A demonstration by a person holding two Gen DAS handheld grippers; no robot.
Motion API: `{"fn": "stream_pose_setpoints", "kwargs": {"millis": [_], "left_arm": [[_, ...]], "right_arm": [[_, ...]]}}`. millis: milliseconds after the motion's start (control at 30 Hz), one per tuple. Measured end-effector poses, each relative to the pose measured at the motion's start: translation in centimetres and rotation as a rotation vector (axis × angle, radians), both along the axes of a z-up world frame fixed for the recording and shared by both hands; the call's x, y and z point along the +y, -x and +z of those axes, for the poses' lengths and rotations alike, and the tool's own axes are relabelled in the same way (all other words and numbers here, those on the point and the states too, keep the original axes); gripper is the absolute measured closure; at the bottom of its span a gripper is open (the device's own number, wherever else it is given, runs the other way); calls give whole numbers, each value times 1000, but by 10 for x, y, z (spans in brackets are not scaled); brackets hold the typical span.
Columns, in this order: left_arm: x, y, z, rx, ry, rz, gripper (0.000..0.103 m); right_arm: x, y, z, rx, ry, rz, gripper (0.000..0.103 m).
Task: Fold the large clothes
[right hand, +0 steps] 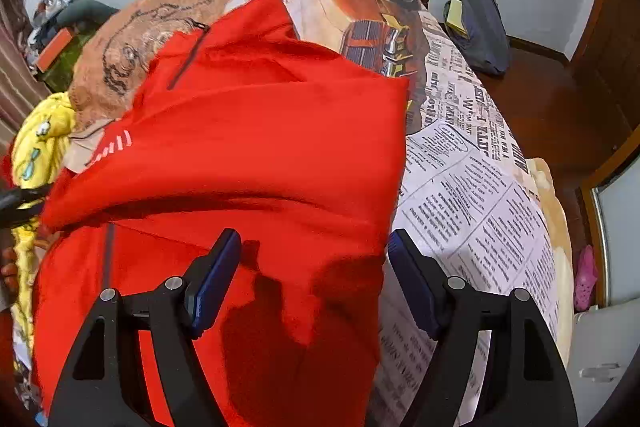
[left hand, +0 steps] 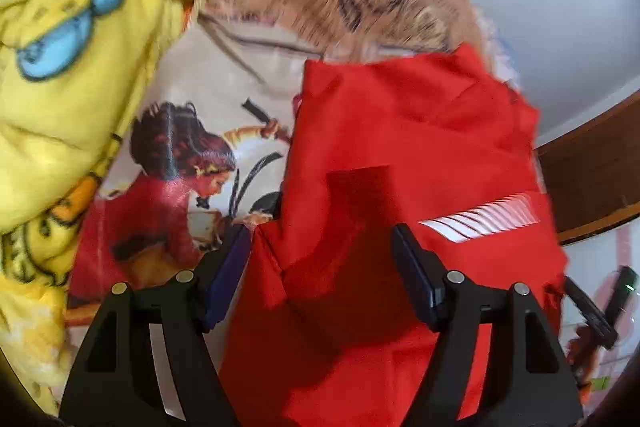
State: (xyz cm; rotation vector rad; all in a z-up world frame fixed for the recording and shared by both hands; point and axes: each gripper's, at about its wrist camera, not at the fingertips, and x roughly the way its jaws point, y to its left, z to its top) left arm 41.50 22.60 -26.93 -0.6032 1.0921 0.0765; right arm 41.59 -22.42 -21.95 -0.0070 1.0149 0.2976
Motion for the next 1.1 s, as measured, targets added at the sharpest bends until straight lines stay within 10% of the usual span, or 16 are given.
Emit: {"fn": "stream_pose_setpoints", "kwargs": {"millis": [167, 233, 300, 667, 767, 900, 1100], "left_arm": [[-26, -22, -6, -21, -94, -55, 47], [-39, -32, -2, -40, -163, -103, 88], [-54, -40, 6, -59, -228, -151, 103], [-35, -70, 81, -219, -438, -47, 103], [-28, -69, 78, -196, -422, -78, 98], [-26, -63, 52, -114, -349, -146, 46], [-20, -48, 1, -14, -110, -193, 44]], "right_arm": [[8, 8, 9, -23, 15, 35, 30], [16, 9, 11, -34, 38, 59, 30], [21, 7, 11, -38, 51, 74, 30], [54, -35, -1, -39, 100, 111, 30], [60, -53, -8, -21, 109, 105, 30], [58, -67, -16, 3, 61, 80, 26], [53, -59, -17, -11, 39, 72, 24]]}}
